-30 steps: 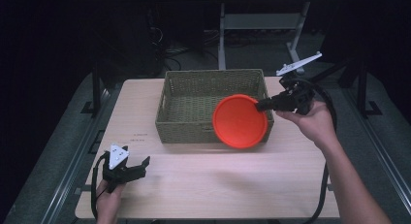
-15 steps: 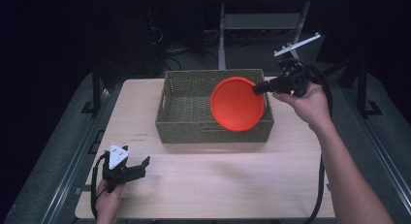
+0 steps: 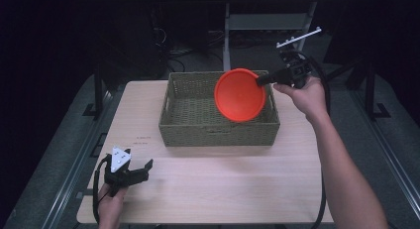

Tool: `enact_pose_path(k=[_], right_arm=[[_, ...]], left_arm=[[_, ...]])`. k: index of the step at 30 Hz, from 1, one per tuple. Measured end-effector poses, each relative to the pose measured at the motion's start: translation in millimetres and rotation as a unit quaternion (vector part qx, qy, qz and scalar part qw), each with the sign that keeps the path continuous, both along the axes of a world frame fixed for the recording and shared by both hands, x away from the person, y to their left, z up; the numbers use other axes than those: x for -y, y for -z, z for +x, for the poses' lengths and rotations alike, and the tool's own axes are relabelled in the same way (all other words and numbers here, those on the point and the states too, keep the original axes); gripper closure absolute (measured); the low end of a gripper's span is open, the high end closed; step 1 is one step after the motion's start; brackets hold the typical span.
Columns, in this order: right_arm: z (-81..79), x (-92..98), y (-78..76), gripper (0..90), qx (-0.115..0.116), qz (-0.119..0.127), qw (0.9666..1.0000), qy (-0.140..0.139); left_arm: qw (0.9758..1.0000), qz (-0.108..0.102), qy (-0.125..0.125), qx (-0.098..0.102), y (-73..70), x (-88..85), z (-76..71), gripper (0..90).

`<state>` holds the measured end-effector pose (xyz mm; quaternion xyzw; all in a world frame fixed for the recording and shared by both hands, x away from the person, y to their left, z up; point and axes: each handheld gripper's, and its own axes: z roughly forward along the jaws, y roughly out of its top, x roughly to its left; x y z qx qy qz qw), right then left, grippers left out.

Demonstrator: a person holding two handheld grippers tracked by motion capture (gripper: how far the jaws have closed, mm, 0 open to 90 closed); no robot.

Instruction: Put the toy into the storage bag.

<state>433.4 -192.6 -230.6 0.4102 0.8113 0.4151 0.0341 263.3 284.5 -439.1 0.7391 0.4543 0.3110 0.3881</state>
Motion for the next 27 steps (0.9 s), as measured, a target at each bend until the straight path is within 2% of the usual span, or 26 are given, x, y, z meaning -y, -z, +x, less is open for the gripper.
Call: enact_pose_path(k=[11, 12, 16, 19, 24, 27], right_arm=[[19.5, -3.3, 12.6, 82.0, -0.013, 0.001, 0.9996, 0.025], [20.8, -4.1, 14.0, 82.0, -0.016, 0.000, 0.9995, 0.026], [26.2, -5.6, 20.6, 82.0, -0.021, 0.001, 0.9992, 0.034], [31.1, -6.2, 26.6, 82.0, -0.026, -0.001, 0.9989, 0.038], [38.6, -6.3, 36.3, 81.9, -0.036, 0.001, 0.9982, 0.048], [43.0, -7.5, 42.0, 81.9, -0.036, 0.000, 0.9979, 0.054]], left_arm=[[1.0000, 0.003, 0.000, 0.001, -0.2, -0.4, -0.9, 12.8], [1.0000, -0.003, -0.001, 0.004, -0.4, -0.3, -0.8, 12.8], [1.0000, -0.004, 0.000, 0.002, -0.3, 1.0, -0.1, 12.8], [1.0000, 0.003, 0.005, 0.004, -1.0, 0.6, -1.2, 12.8], [0.9999, -0.008, -0.006, 0.001, -1.2, -3.1, -0.7, 12.8], [1.0000, -0.004, -0.003, 0.001, -0.9, -3.2, -0.2, 12.8]])
